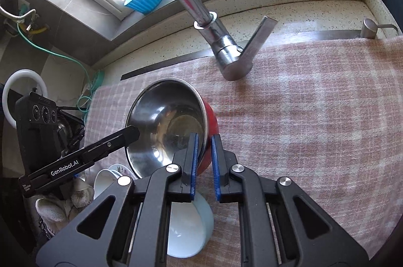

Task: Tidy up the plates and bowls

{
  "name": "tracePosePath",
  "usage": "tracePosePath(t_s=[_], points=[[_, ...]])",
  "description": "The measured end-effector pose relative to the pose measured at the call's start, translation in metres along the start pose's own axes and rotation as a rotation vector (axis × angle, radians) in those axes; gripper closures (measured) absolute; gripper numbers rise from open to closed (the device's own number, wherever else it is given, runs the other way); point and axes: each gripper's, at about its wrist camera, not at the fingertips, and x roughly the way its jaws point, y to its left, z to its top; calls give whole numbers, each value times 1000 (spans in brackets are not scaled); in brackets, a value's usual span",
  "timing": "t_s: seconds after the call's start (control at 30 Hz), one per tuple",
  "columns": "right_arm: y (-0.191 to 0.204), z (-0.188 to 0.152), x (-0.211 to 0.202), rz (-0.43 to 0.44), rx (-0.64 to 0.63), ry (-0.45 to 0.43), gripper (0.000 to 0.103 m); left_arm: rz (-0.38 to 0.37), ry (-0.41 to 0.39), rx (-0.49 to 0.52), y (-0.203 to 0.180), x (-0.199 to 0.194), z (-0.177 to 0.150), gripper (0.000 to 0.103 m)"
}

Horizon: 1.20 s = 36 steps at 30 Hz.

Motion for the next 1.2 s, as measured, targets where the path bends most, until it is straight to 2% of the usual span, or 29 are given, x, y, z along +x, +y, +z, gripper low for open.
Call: tracePosePath(t_s=[0.23, 0.5, 0.97, 1.2], points=[[51, -7, -9, 34, -84, -8, 92, -11, -90, -41, 21, -55, -10, 92], [118, -21, -2, 85, -177, 6, 92, 6, -148, -102, 60, -107, -30, 92], [227, -53, 50, 162, -346, 116, 92, 88, -257, -248, 139, -190, -72, 92], [267, -71, 82, 182, -422, 182, 92, 138, -276, -319, 177, -211, -96, 92]])
